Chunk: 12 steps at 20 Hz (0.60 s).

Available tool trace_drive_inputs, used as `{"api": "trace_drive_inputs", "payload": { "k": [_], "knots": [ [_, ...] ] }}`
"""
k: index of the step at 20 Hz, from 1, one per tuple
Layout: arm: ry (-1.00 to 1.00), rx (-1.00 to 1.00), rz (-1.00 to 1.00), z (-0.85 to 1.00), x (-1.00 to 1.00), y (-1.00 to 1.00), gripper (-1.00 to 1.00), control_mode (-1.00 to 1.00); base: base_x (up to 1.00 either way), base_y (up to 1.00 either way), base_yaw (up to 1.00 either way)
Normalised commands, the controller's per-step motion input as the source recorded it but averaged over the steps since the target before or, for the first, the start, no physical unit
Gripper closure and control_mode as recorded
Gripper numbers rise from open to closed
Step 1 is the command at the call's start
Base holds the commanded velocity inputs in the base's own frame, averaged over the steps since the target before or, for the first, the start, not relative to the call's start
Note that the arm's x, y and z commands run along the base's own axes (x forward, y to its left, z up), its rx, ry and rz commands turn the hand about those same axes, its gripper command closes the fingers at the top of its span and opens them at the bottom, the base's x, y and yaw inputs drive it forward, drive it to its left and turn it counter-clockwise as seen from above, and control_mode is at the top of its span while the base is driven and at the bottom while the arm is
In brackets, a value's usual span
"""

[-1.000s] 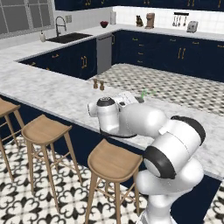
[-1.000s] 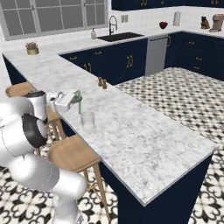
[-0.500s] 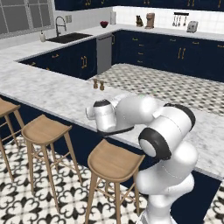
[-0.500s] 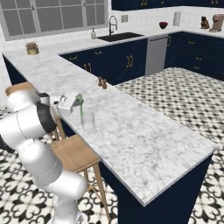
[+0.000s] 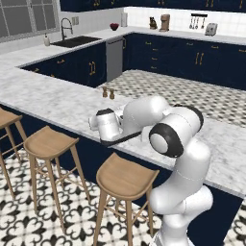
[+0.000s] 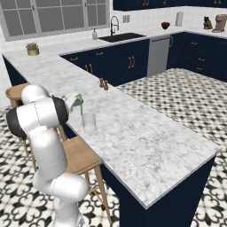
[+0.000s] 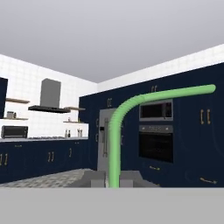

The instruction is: Take a straw from the drawer in front and place it inside the glass cup on the dining counter.

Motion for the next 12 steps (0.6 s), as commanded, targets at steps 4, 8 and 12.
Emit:
{"api": "trace_drive_inputs", "payload": {
  "k": [4, 8, 12],
  "knots": [
    [0.0, 0.0, 0.0, -0.2, 0.17, 0.0, 1.0, -1.0, 0.0, 0.0, 0.0],
    [0.0, 0.0, 0.0, -0.15, 0.24, 0.0, 1.0, -1.0, 0.0, 0.0, 0.0],
    [0.0, 0.0, 0.0, -0.3, 0.17, 0.0, 1.0, -1.0, 0.0, 0.0, 0.0]
  ]
}}
